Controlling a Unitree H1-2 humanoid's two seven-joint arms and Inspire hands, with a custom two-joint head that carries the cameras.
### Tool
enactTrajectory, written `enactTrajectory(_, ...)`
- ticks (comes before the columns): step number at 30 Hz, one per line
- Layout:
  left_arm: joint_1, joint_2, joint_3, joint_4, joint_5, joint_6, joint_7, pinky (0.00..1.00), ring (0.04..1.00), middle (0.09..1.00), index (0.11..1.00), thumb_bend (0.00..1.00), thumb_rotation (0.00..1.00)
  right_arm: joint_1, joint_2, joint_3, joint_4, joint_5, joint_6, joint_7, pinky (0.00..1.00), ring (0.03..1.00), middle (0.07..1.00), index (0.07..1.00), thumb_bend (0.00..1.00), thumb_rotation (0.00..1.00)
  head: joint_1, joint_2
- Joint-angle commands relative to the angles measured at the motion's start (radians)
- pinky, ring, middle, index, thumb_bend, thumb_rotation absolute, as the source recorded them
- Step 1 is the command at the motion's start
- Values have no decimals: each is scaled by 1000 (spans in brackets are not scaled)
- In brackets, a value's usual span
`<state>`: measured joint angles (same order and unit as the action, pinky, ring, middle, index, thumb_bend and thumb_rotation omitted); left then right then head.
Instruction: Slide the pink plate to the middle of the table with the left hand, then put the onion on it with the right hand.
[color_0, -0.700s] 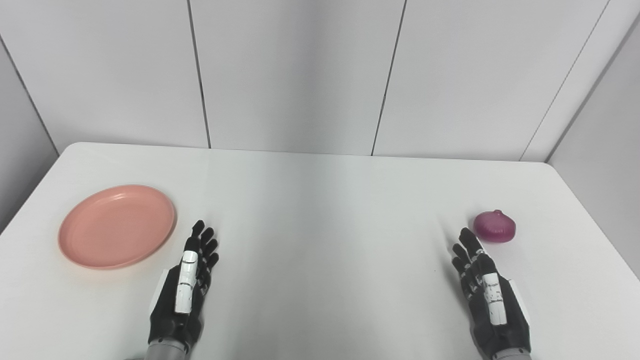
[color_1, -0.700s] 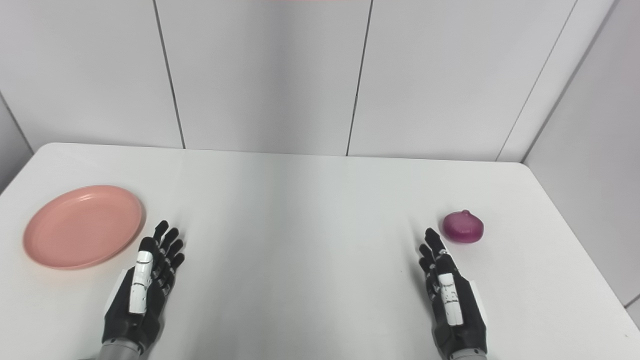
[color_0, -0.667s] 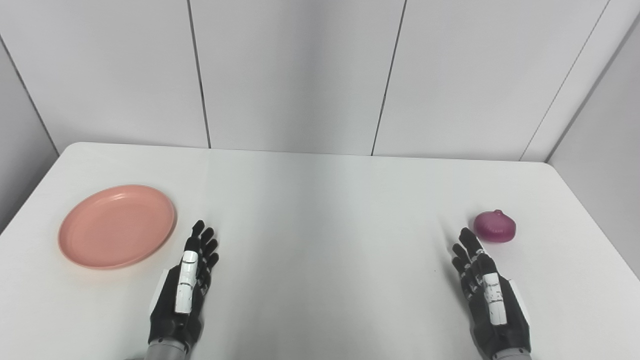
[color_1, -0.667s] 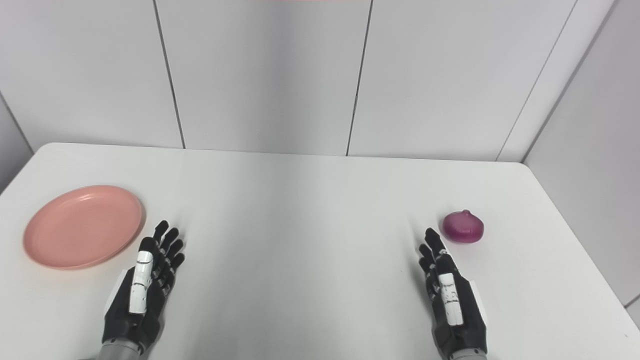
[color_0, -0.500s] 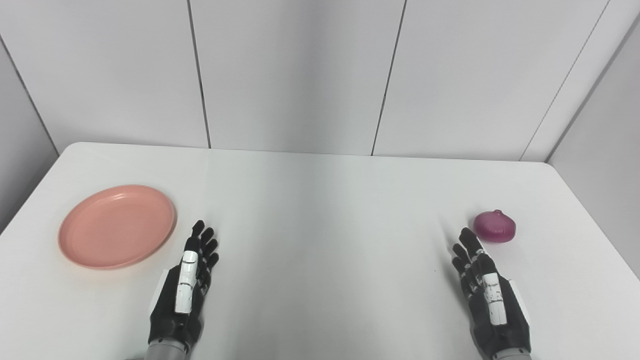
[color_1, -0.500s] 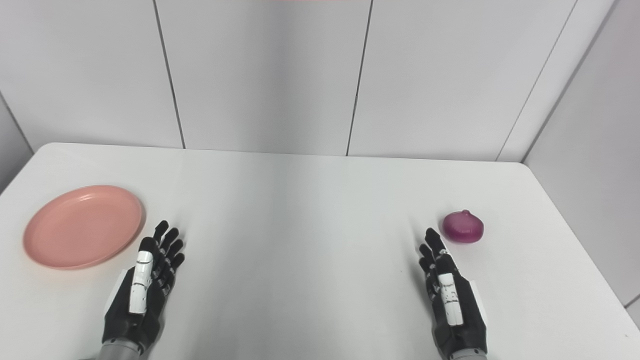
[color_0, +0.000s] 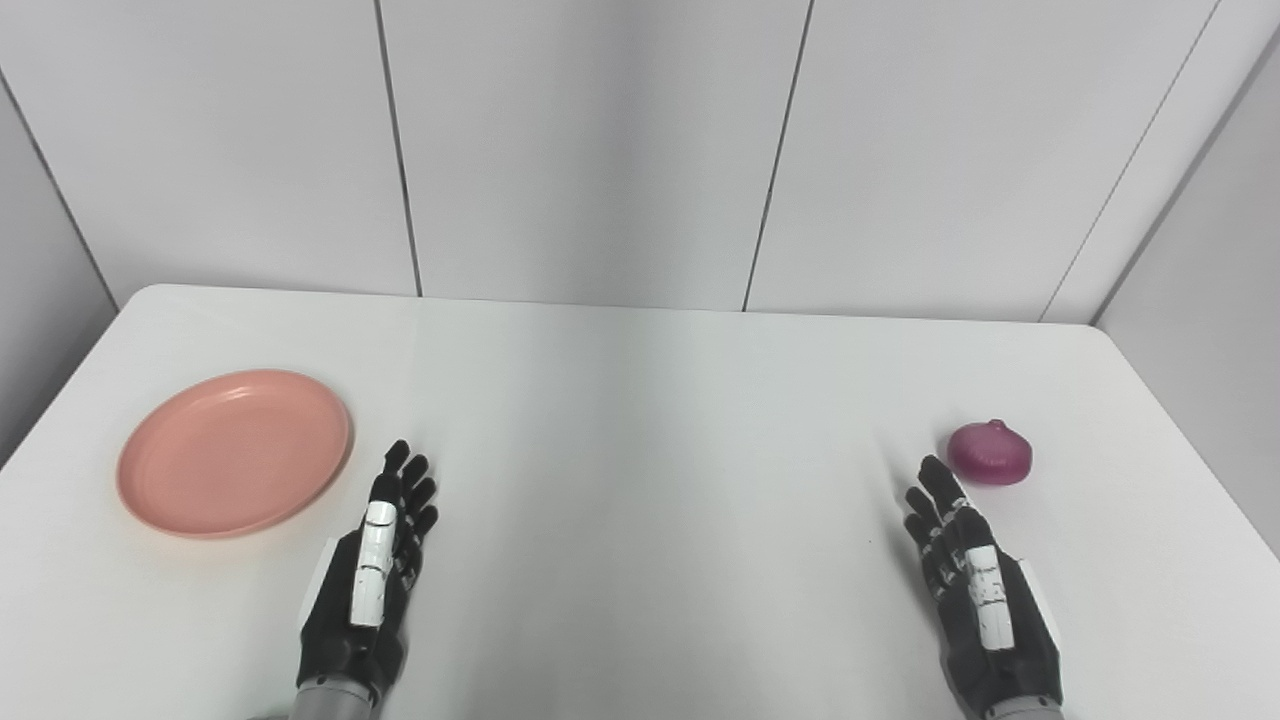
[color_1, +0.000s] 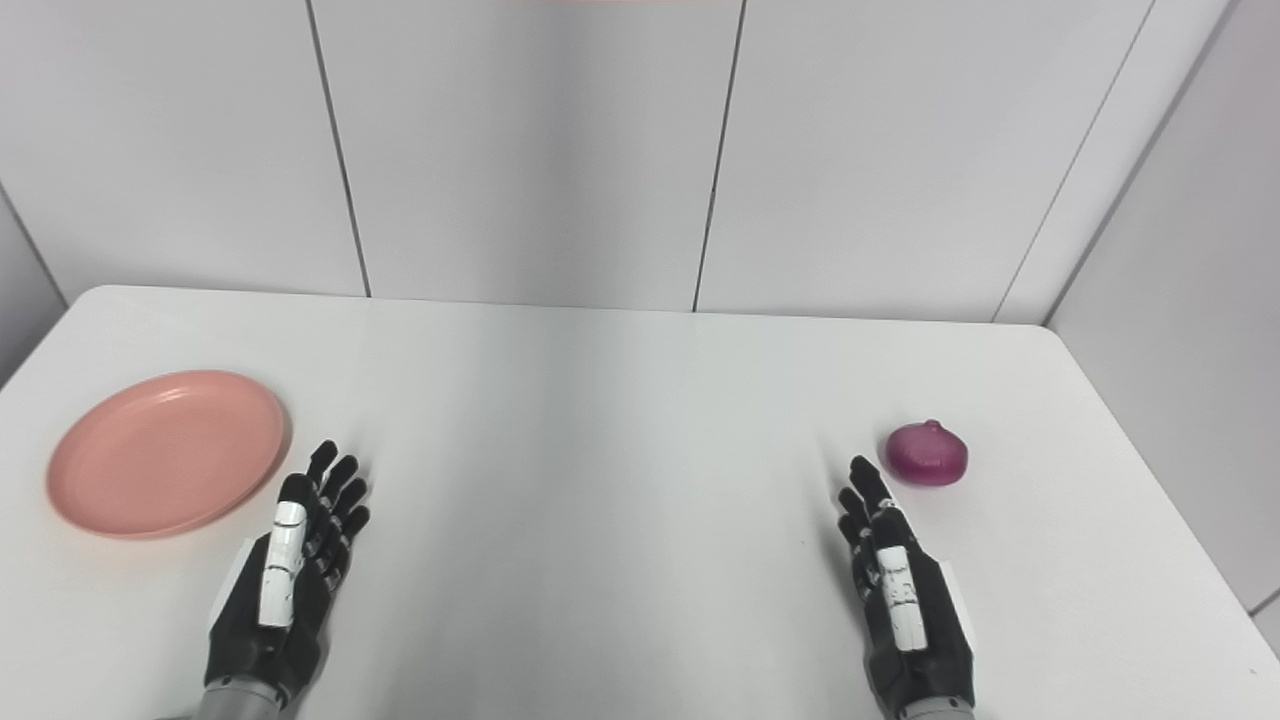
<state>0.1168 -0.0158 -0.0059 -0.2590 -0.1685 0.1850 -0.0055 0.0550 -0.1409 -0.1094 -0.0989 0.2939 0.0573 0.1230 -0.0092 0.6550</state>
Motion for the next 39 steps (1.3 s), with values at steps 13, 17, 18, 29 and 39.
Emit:
enactTrajectory(13, 68, -4, 1, -16, 0, -10, -4, 1000, 1000, 1000, 1000, 662, 976, 27, 8, 10, 20, 5, 60, 1, 1000, 979, 976, 939, 892, 812, -1, 1)
enactTrajectory(17, 68, -3, 0, -18, 3, -8, -4, 1000, 1000, 1000, 1000, 659, 971, 27, 8, 11, 21, 8, 57, 5, 1000, 980, 976, 938, 897, 808, -1, 1)
enactTrajectory(18, 68, -2, 0, -18, 3, -8, -5, 1000, 1000, 1000, 1000, 659, 971, 27, 8, 11, 21, 9, 58, 6, 1000, 981, 977, 939, 898, 809, -1, 1)
enactTrajectory(29, 68, -5, 0, -23, 5, -1, 0, 1000, 1000, 1000, 1000, 652, 961, 27, 6, 12, 17, 6, 65, 3, 1000, 975, 974, 937, 898, 813, -1, 2)
enactTrajectory(39, 71, -8, -3, -17, 9, -12, 1, 1000, 1000, 1000, 1000, 650, 957, 29, 2, 10, 22, 9, 60, 9, 1000, 979, 974, 934, 912, 813, 25, -9)
